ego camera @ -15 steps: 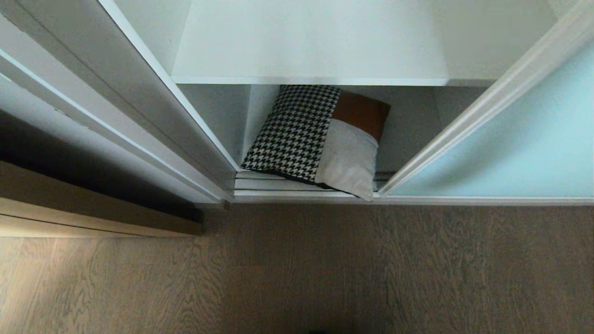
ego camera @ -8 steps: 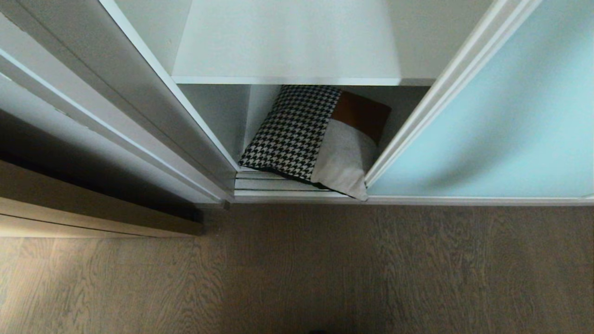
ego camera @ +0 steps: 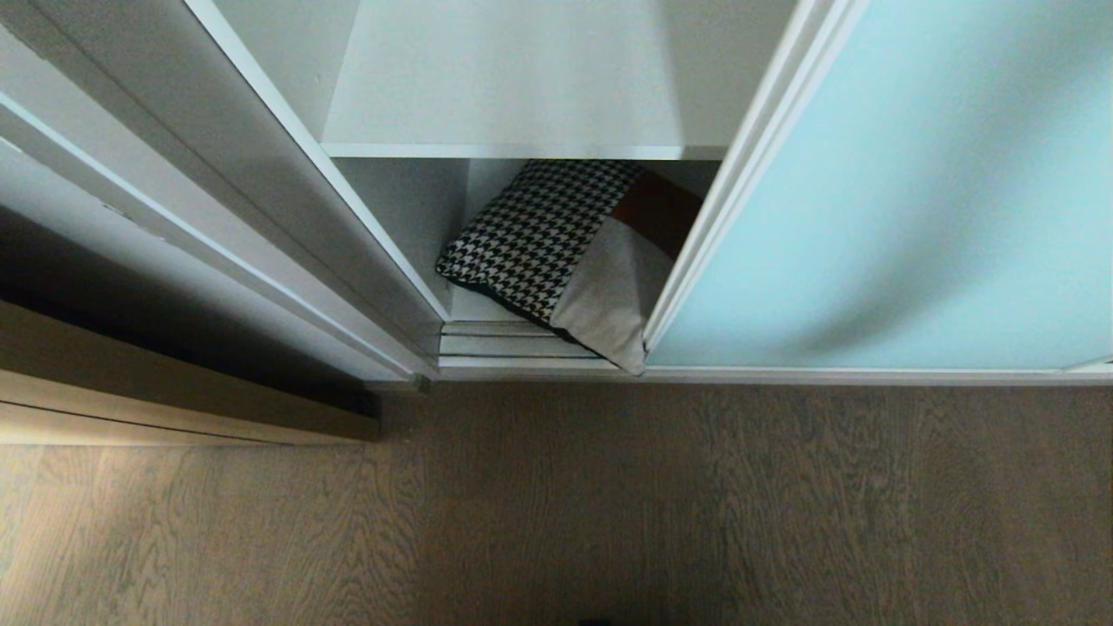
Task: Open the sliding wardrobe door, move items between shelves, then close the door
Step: Close the door
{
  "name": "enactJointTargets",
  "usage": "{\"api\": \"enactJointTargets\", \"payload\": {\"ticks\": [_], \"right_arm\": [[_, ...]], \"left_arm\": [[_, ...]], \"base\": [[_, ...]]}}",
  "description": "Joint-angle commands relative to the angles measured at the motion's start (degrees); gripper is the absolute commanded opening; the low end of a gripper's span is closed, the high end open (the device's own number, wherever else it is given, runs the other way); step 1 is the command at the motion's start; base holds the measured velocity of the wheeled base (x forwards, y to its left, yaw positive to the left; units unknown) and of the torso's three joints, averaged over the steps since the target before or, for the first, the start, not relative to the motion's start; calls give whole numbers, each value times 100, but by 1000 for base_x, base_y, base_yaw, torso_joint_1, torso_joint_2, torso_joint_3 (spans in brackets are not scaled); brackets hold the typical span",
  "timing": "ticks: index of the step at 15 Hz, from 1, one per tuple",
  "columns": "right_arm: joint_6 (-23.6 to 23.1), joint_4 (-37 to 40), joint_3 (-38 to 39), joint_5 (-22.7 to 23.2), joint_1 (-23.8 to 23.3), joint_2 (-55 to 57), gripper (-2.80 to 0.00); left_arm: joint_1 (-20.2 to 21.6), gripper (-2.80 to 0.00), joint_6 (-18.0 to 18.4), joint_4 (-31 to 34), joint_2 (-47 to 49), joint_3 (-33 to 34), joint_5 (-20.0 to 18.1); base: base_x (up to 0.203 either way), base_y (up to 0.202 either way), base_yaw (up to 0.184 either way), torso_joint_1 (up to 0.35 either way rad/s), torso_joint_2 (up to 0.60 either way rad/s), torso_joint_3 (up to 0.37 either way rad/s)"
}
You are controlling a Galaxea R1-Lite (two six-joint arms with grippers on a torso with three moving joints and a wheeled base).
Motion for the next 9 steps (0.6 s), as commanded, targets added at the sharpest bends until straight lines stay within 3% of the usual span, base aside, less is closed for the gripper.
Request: {"api": "enactJointTargets", "payload": {"ticks": [1, 4, 5, 9], "right_arm": [[-228, -39, -115, -649, 7, 225, -280], [-509, -194, -258, -1775, -160, 649, -280], [-596, -201, -319, -1958, -296, 770, -280], [-690, -212, -363, -1998, -1444, 1072, -280]], "left_arm": [[2, -280, -3, 0, 8, 9, 2], [2, -280, -3, 0, 8, 9, 2], [2, -280, -3, 2, 8, 9, 2], [2, -280, -3, 0, 8, 9, 2]], "base": [[0, 0, 0, 0, 0, 0], [0, 0, 0, 0, 0, 0], [0, 0, 0, 0, 0, 0], [0, 0, 0, 0, 0, 0]]}}
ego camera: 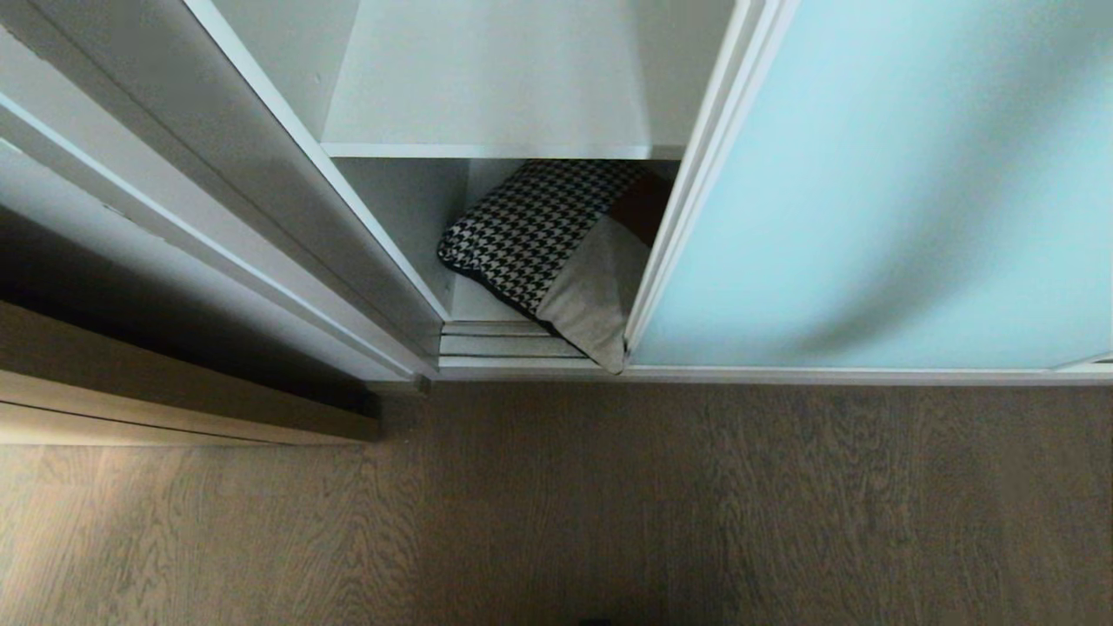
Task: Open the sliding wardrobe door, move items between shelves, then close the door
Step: Close the door
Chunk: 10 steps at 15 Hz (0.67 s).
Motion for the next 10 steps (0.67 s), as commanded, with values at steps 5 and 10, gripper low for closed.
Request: {"api": "enactJointTargets", "payload": {"ticks": [5, 10], "right_arm": [[-199, 26, 95, -11, -1056, 291, -280], [-1192, 59, 940, 229, 1406, -985, -280]], "left_arm": [[2, -280, -3, 0, 8, 9, 4], [2, -280, -3, 0, 8, 9, 4]], "base": [[0, 0, 0, 0, 0, 0], [0, 0, 0, 0, 0, 0]]}}
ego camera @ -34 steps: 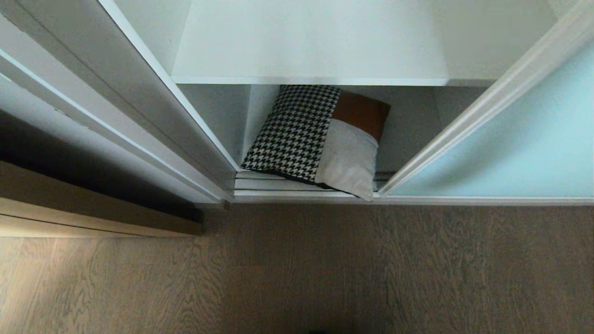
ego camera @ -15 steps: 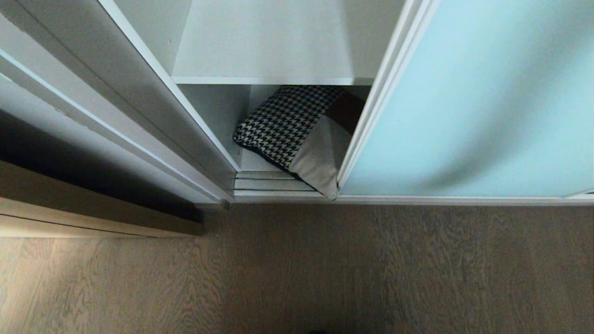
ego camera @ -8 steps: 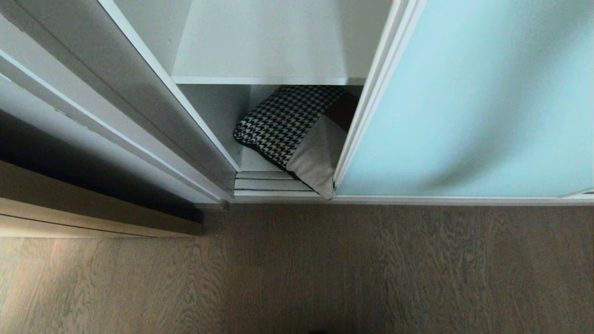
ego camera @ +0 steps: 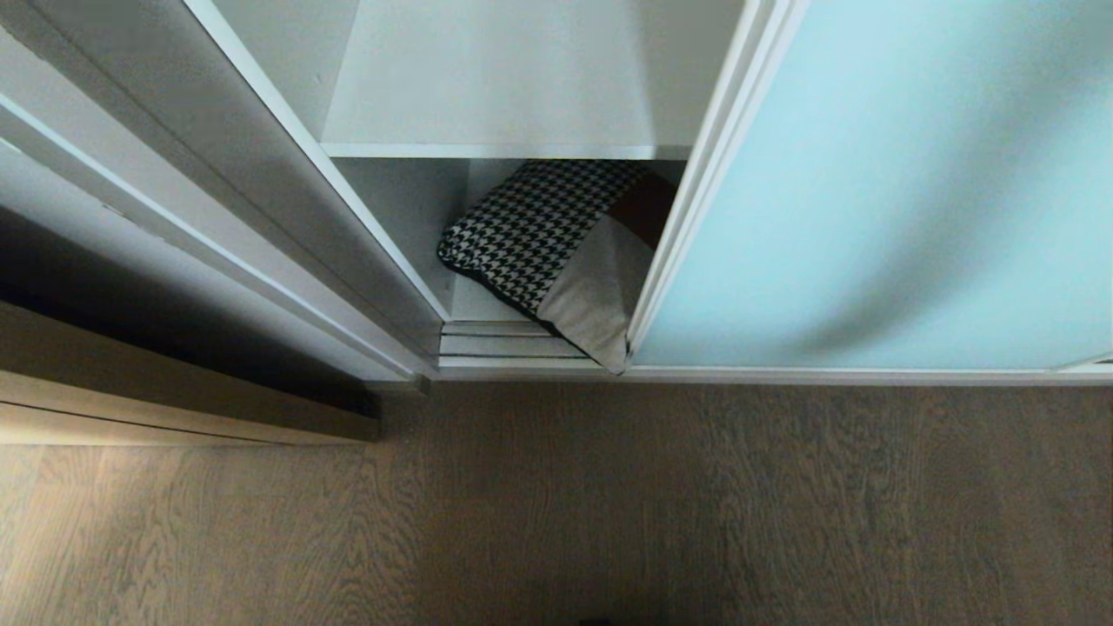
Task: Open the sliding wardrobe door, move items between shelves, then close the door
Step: Close the door
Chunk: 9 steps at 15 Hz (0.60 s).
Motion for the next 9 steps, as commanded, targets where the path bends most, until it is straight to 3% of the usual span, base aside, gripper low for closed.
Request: {"api": "enactJointTargets", "payload": {"ticks": [1, 3, 5, 7, 9], "right_arm": [[-718, 2, 906, 380, 1069, -1159, -280], [-1273, 18, 1888, 1226, 1683, -2083, -280], [-1526, 3, 2933, 1821, 2247, -2757, -280], [-1597, -15, 3785, 2032, 2700, -3073, -280], [-1436, -26, 4344, 1811, 3095, -3154, -280]], "left_arm": [[2, -280, -3, 8, 8, 9, 2], [2, -280, -3, 0, 8, 9, 2], [2, -280, -3, 0, 8, 9, 2], [2, -280, -3, 0, 8, 9, 2], [2, -280, -3, 0, 8, 9, 2]], "base": [[0, 0, 0, 0, 0, 0], [0, 0, 0, 0, 0, 0], [0, 0, 0, 0, 0, 0], [0, 0, 0, 0, 0, 0], [0, 0, 0, 0, 0, 0]]}}
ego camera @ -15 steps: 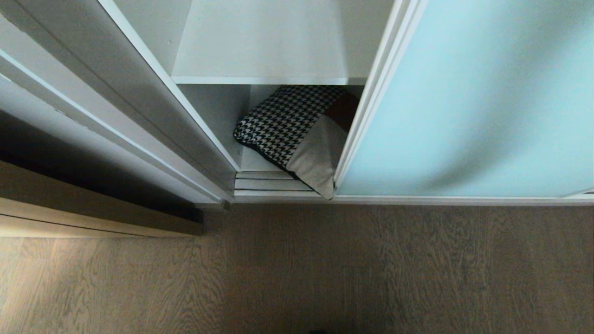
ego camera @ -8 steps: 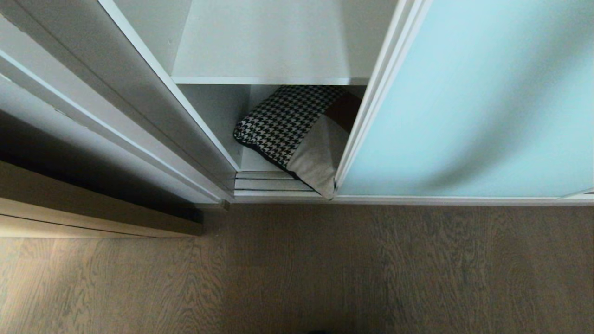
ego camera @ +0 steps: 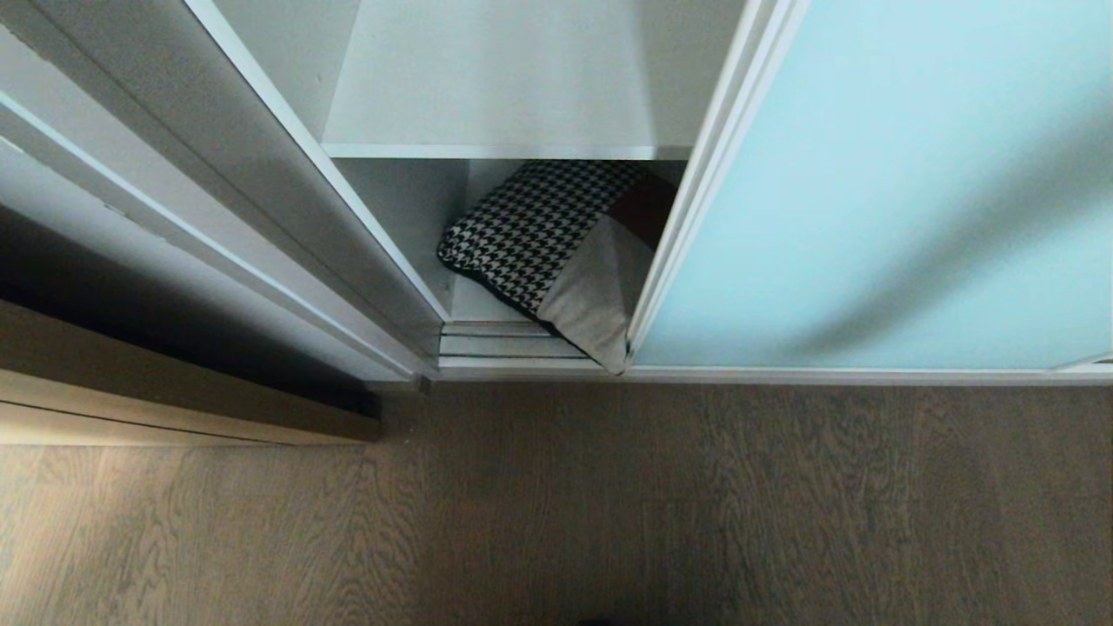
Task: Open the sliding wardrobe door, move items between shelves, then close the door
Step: Close the door
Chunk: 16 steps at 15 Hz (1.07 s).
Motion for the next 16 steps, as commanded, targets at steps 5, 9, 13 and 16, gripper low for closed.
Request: {"api": "enactJointTargets", "payload": {"ticks": [5, 9, 13, 16], "right_arm": [[240, -1, 1049, -229, 1152, -854, -280], [-49, -378, 2400, -224, 1189, -1895, -280], [-165, -2176, 3691, 191, 1193, -1919, -280], [-145, -2139, 3682, 200, 1193, -1922, -280]], "left_arm": [[2, -280, -4, 0, 8, 9, 4], [2, -280, -4, 0, 8, 9, 4], [2, -280, -4, 0, 8, 9, 4], [2, -280, -4, 0, 8, 9, 4]], "base": [[0, 0, 0, 0, 0, 0], [0, 0, 0, 0, 0, 0], [0, 0, 0, 0, 0, 0], [0, 0, 0, 0, 0, 0]]}}
